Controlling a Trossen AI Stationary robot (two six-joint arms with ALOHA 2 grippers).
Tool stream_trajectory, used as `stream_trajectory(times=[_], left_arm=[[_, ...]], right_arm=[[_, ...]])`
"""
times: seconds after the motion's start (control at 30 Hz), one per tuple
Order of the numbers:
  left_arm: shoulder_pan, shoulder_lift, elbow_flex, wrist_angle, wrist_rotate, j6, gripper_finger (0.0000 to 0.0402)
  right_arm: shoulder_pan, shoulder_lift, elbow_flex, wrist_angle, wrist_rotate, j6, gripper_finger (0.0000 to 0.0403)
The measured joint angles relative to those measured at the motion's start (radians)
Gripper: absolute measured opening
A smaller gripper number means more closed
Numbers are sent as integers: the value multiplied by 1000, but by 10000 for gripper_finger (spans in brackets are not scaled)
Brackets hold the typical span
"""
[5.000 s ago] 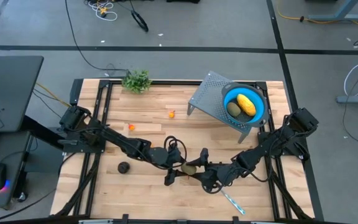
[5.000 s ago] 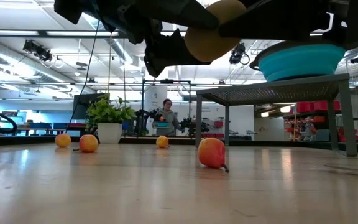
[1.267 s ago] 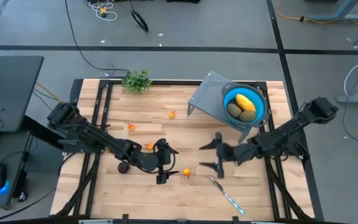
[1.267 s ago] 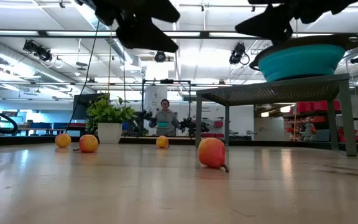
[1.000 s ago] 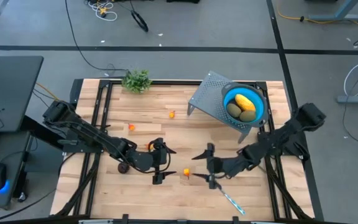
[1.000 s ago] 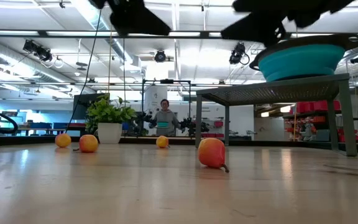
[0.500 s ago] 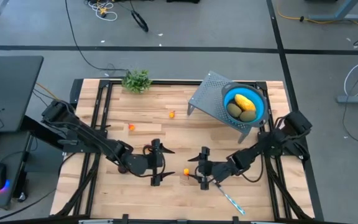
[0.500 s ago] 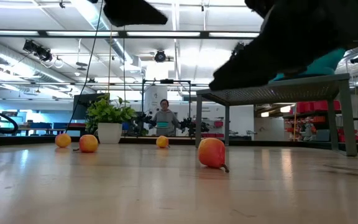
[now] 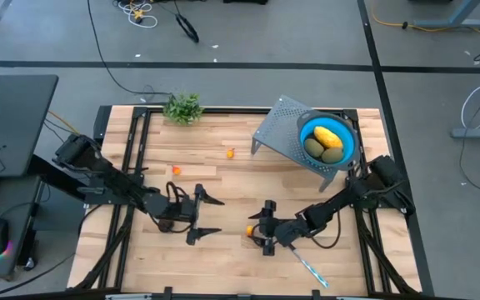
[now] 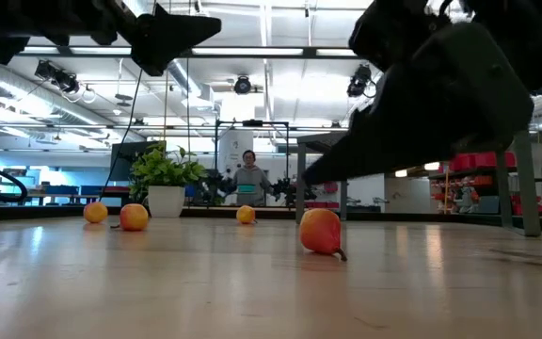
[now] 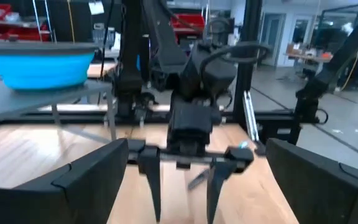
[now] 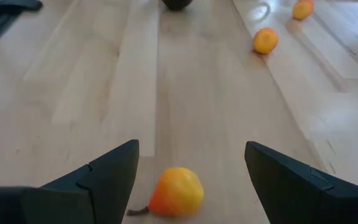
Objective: Pick & Place Fruit
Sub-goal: Put the pear into the strainer bowl on the shelf
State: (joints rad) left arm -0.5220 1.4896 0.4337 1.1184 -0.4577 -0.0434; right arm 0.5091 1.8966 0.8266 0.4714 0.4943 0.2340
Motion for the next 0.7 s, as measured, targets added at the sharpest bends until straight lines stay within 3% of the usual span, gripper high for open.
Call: stream_trajectory(times=[0.43,0.7], left_arm=[[1,0,9,-9,-1,81,389],[22,0,9,-6,-1,93,389]], right_arm=[[-5,93,25,-25,21,28,298],[-3,92,25,-59,-1,45,249]])
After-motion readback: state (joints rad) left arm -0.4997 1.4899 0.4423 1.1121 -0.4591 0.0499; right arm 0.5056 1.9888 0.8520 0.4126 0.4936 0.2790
